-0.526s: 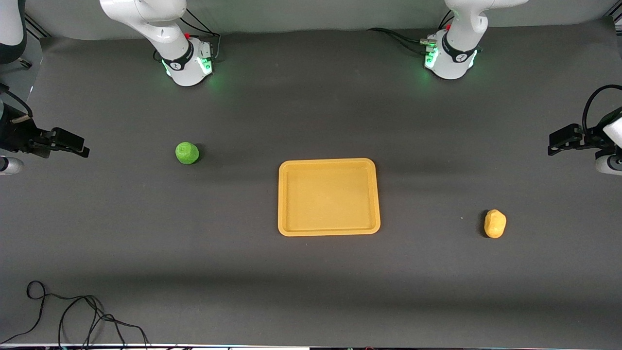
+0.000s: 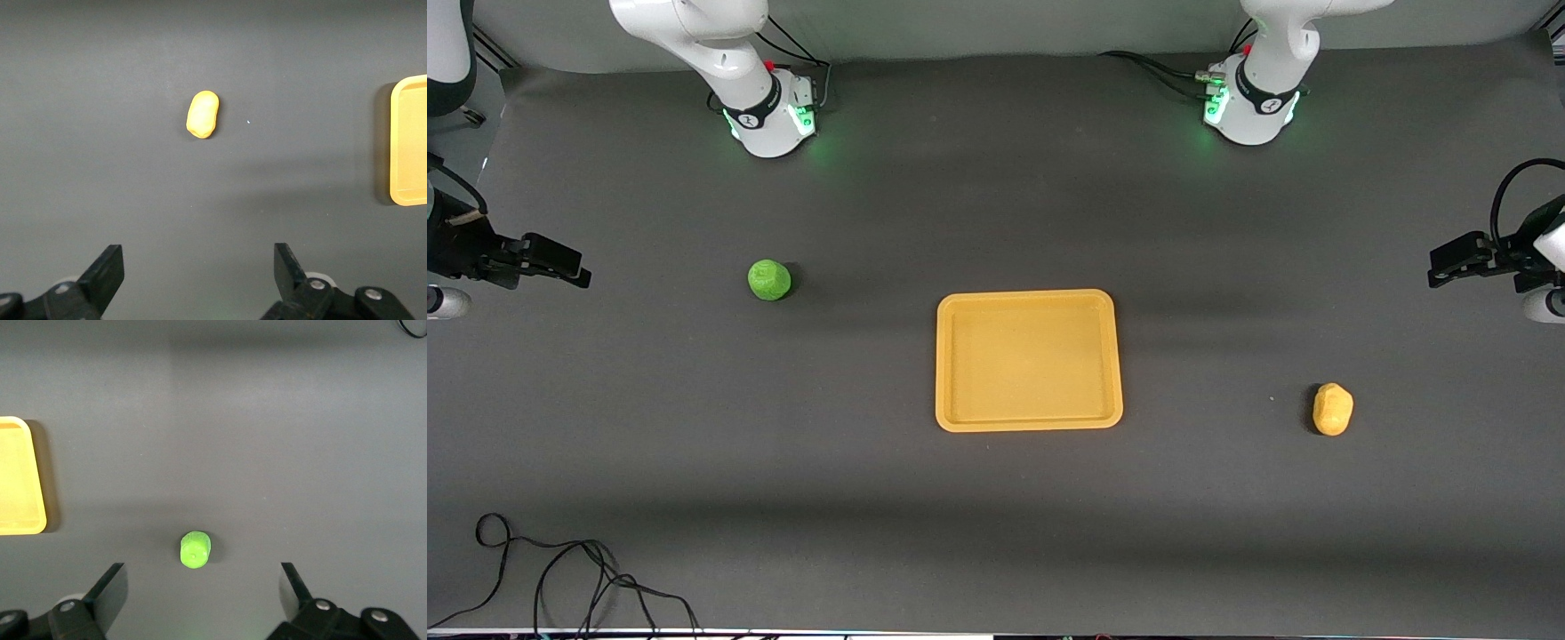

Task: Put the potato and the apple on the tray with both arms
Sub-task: 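Reach the left gripper toward the yellow potato while the right gripper reaches the apple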

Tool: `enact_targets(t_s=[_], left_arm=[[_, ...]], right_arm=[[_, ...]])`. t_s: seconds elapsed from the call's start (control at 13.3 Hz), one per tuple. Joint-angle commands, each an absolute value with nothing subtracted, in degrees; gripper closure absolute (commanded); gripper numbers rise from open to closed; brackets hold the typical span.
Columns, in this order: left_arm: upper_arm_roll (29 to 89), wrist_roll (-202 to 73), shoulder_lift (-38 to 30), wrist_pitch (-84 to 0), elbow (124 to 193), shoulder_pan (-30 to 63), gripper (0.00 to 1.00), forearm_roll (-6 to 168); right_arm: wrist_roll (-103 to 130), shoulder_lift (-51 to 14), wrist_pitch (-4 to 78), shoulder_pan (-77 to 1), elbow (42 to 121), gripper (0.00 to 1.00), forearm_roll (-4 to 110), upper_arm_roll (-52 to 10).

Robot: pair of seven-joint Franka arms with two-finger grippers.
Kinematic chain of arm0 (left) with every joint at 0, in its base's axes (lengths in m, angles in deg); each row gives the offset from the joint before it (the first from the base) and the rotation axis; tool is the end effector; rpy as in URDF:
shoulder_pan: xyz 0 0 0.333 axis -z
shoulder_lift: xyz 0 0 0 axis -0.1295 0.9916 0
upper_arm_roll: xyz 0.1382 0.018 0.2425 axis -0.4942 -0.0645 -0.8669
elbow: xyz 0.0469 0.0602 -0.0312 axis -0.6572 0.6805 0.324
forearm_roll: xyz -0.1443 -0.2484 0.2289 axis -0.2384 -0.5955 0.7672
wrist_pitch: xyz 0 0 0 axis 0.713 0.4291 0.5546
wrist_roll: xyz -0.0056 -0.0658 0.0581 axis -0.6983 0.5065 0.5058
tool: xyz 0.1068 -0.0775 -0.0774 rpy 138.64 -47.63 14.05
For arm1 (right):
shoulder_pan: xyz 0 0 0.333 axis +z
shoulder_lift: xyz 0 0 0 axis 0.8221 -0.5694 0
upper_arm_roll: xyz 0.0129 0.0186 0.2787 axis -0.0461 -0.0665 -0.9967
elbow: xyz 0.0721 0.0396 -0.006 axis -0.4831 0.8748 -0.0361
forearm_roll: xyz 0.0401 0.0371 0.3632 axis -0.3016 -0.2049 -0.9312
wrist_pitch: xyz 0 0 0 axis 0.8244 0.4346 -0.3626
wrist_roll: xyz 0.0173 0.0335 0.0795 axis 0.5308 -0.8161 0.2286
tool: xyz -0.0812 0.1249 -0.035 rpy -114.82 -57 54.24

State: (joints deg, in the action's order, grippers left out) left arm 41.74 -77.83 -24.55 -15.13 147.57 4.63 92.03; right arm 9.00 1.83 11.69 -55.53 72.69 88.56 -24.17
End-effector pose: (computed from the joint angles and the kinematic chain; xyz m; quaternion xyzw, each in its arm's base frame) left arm 0.5497 0.0217 0.5070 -0.9985 0.0453 0.0276 0.0164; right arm 0.5374 -0.0203 0.5171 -0.9995 0.0192 0.0243 0.0097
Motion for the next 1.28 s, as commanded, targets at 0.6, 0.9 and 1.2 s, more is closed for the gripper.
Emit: enact_targets(t_s=[0.6, 0.9, 1.2], left_arm=[[41.51, -78.39, -6.02, -44.06, 156.45, 4.1, 0.0, 90.97], [41.34, -85.58, 3.05, -51.56, 156.18, 1.65, 0.0, 90.88], [41.78, -86.13, 8.77, -53.23, 156.18, 1.02, 0.02, 87.91]], right_arm=[[9.0, 5.15, 11.61, -51.17, 77.94, 0.0, 88.31, -24.26], [5.3, 21.13, 20.12, -47.38, 100.15, 0.0, 88.31, -24.26], [5.3, 31.35, 23.04, -46.5, 113.28, 0.0, 88.4, -24.18]])
